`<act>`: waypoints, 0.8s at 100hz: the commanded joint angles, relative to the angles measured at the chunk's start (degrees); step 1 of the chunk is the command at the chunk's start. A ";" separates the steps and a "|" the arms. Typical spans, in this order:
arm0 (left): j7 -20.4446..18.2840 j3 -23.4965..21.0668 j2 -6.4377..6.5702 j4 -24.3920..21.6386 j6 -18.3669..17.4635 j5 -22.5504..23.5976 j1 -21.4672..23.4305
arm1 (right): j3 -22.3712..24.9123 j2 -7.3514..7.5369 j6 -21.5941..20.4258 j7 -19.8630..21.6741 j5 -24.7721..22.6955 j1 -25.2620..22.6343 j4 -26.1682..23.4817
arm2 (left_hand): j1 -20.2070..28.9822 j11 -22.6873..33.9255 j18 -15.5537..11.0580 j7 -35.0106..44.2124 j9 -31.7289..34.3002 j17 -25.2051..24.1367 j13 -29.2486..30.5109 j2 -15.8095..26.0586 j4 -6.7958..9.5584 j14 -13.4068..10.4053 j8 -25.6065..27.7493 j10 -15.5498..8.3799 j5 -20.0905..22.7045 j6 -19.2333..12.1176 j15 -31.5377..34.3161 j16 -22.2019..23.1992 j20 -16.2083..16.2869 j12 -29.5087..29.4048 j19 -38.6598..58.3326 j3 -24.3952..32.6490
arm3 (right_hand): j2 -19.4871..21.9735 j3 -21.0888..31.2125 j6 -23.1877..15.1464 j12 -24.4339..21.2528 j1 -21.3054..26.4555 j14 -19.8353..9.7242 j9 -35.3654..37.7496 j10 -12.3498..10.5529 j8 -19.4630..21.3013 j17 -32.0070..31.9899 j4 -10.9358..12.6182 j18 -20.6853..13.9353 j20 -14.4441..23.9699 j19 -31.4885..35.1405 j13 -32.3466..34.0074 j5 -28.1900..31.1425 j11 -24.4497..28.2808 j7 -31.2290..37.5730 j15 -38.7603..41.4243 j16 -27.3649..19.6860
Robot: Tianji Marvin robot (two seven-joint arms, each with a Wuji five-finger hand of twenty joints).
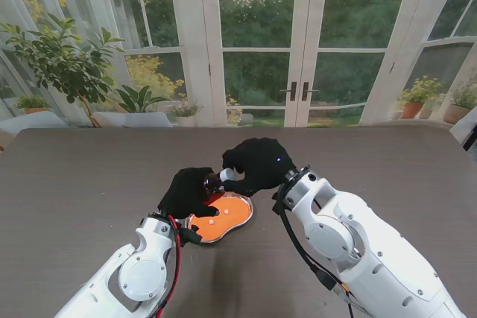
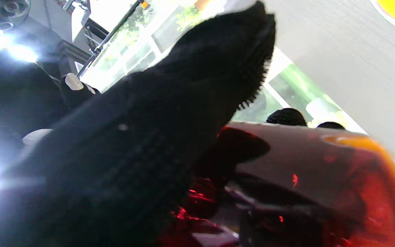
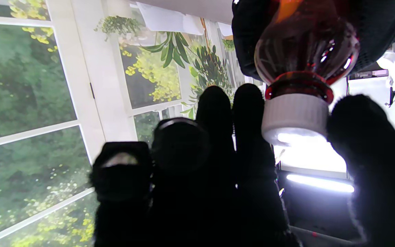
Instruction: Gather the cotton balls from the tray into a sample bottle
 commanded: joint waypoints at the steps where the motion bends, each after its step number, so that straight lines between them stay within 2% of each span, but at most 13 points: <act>1: -1.00 -0.11 -0.14 -0.24 -0.08 -0.18 0.08 | -0.24 -0.32 -0.76 0.47 0.00 0.08 0.32 | 5.02 6.72 0.42 18.85 3.79 6.14 6.84 61.38 1.52 1.97 4.13 2.36 5.42 -3.38 26.20 4.74 2.60 3.19 33.88 4.08 | -1.87 4.86 -4.72 0.96 6.39 -1.74 2.59 -1.90 -1.97 1.36 -1.24 0.75 -0.57 3.83 2.74 0.53 0.67 8.38 1.88 0.75; 6: -1.02 -0.10 -0.13 -0.23 -0.08 -0.17 0.08 | -0.32 -0.39 -0.98 -0.04 0.00 0.17 0.59 | 5.02 6.72 0.42 18.84 3.83 6.14 6.84 61.39 1.52 1.96 4.13 2.47 5.42 -3.34 26.20 4.75 2.59 3.19 33.88 4.09 | -3.84 5.76 -5.41 1.15 7.82 -2.01 3.17 -2.02 -3.51 1.71 -1.84 0.81 -0.75 3.85 2.77 0.05 0.65 10.70 2.28 0.86; 26: -1.12 -0.07 -0.12 -0.21 -0.04 -0.27 0.09 | -0.44 -0.74 -1.96 -0.68 1.92 0.33 1.52 | 5.04 6.70 0.42 18.81 3.80 6.14 6.85 61.41 1.52 2.01 4.14 2.45 5.41 -3.23 26.17 4.75 2.57 3.20 33.89 4.06 | -7.19 7.42 -6.33 2.40 9.67 -2.24 4.24 -2.11 -3.79 2.39 -2.01 0.74 -0.94 3.90 2.82 0.96 0.83 11.51 3.40 1.28; 80: -1.38 -0.05 -0.08 -0.25 0.25 -0.41 0.19 | 1.37 -1.31 -2.89 -3.45 3.17 -0.13 2.20 | 5.05 6.66 0.42 18.80 3.76 6.14 6.85 61.42 1.52 2.01 4.14 2.49 5.43 -3.26 26.16 4.76 2.55 3.19 33.90 4.01 | -6.88 9.32 -8.78 4.60 10.94 -3.52 5.32 -3.67 -1.38 3.70 -1.69 -0.40 -1.38 4.20 2.83 1.22 1.97 13.43 5.92 2.13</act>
